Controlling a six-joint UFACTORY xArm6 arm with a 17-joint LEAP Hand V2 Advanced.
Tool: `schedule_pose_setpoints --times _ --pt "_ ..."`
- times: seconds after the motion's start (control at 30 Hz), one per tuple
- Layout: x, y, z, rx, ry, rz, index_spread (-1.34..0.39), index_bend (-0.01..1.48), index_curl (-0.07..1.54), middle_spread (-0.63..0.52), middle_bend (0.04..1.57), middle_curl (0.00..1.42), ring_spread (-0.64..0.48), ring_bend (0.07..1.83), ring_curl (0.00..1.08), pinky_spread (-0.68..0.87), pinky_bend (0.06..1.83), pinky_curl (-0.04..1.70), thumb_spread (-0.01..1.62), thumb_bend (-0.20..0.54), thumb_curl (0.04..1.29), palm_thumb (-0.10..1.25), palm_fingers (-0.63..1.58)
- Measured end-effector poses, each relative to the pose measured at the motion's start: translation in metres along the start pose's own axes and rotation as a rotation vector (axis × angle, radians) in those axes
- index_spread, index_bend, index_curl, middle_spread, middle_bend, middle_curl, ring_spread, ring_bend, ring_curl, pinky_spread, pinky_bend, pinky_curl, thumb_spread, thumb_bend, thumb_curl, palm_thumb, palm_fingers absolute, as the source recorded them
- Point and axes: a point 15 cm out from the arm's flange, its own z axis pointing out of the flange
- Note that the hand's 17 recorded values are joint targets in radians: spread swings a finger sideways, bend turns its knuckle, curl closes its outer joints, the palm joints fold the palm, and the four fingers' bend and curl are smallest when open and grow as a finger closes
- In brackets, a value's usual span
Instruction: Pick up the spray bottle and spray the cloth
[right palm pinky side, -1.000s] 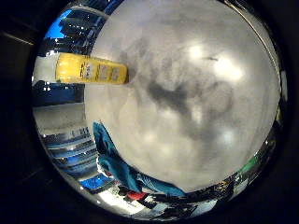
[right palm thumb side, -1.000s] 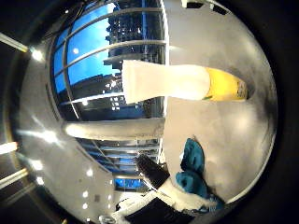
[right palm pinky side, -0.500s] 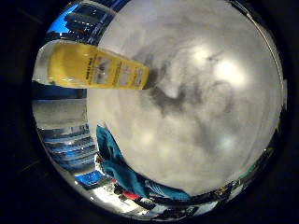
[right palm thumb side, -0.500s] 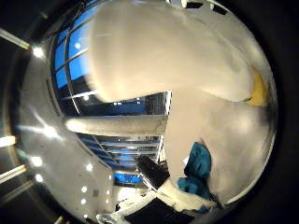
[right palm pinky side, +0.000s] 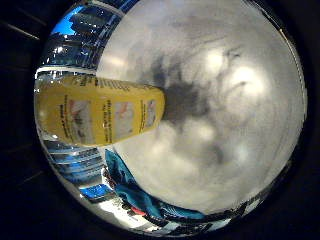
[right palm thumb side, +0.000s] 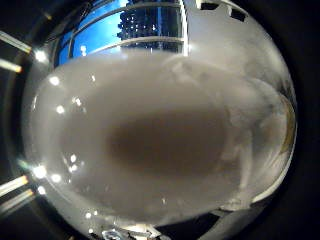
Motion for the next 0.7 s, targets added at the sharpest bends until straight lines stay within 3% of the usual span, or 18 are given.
schedule_pose_setpoints --times 0.13,0.2,0.27,0.33,0.47,0.53,0.6,0.7 --pt "0.001 0.002 0.004 -0.007 -0.002 0.002 -0.18 0.15 0.23 -0.05 0.56 0.47 -0.04 0.8 0.37 0.18 0.65 0.3 0.97 -0.02 0.3 0.54 0.57" --pt "0.0 0.002 0.004 -0.01 -0.005 0.001 -0.26 0.18 0.25 -0.13 0.66 0.55 -0.14 0.98 0.45 -0.11 0.89 0.38 0.97 -0.019 0.31 0.59 0.85" --pt "0.004 0.004 0.007 -0.015 -0.005 0.007 -0.31 0.21 0.28 -0.16 0.72 0.59 -0.18 1.04 0.48 -0.24 0.98 0.42 0.97 -0.018 0.31 0.62 0.97" --pt "0.002 -0.001 0.007 -0.009 -0.009 0.001 -0.34 0.26 0.31 -0.18 0.75 0.62 -0.19 1.05 0.5 -0.29 1.03 0.44 0.97 -0.016 0.32 0.64 1.06" --pt "0.014 -0.006 0.006 -0.002 -0.016 0.018 -0.42 0.58 0.51 -0.2 0.91 0.74 -0.21 1.14 0.56 -0.3 1.16 0.56 0.97 -0.013 0.33 0.73 1.19" --pt "0.014 -0.006 0.004 -0.003 -0.021 0.016 -0.42 0.63 0.54 -0.2 0.95 0.75 -0.22 1.15 0.57 -0.29 1.18 0.57 0.97 -0.013 0.33 0.74 1.22" --pt "0.012 -0.007 0.002 0.0 -0.029 0.016 -0.4 0.83 0.65 -0.19 1.06 0.8 -0.22 1.24 0.61 -0.26 1.25 0.64 0.96 -0.013 0.35 0.8 1.19" --pt "0.005 -0.01 -0.001 0.01 -0.065 0.03 -0.38 0.97 0.74 -0.19 1.14 0.84 -0.22 1.3 0.64 -0.23 1.3 0.7 0.96 -0.01 0.36 0.85 1.17"
